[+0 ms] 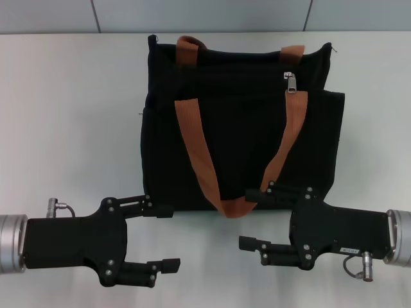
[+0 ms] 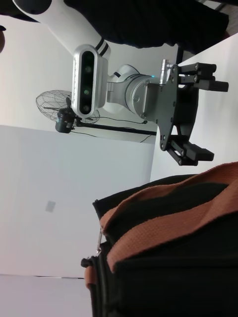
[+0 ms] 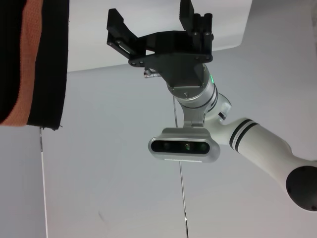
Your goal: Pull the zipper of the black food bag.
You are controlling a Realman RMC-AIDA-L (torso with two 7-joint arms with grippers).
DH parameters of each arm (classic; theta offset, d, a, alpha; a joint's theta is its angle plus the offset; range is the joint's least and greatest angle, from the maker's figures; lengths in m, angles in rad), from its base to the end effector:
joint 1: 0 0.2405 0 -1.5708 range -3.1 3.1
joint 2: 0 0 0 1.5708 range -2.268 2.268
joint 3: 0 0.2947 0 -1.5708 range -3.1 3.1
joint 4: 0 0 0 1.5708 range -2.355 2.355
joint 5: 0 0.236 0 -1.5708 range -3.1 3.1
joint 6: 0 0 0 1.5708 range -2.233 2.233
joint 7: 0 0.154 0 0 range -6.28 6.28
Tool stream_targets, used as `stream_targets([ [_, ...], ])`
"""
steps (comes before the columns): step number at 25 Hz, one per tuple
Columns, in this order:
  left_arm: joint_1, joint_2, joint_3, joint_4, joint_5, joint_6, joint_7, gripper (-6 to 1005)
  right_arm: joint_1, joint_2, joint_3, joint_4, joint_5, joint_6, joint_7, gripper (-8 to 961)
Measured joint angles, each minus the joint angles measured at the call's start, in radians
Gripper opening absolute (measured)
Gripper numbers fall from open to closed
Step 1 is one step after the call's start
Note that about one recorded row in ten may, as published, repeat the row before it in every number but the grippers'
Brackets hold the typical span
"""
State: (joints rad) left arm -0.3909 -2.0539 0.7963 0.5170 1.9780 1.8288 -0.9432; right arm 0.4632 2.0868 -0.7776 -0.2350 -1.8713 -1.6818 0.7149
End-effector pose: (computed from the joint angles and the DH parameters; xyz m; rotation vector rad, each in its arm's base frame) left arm -0.3280 0.2741 -0.0475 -2.9495 -0.2218 -0.8947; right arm 0.3114 0.2774 -0.1001 -2.7910 0.2044 1.0214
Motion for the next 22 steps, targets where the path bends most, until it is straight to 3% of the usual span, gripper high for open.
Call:
stream_targets([
  [22,0.002,-0.008,-0.010,-0.030,-0.006,-0.003,0.009,818,0.027,-0.006,-0.015,0.002,-0.007,0.010,0.042,741],
])
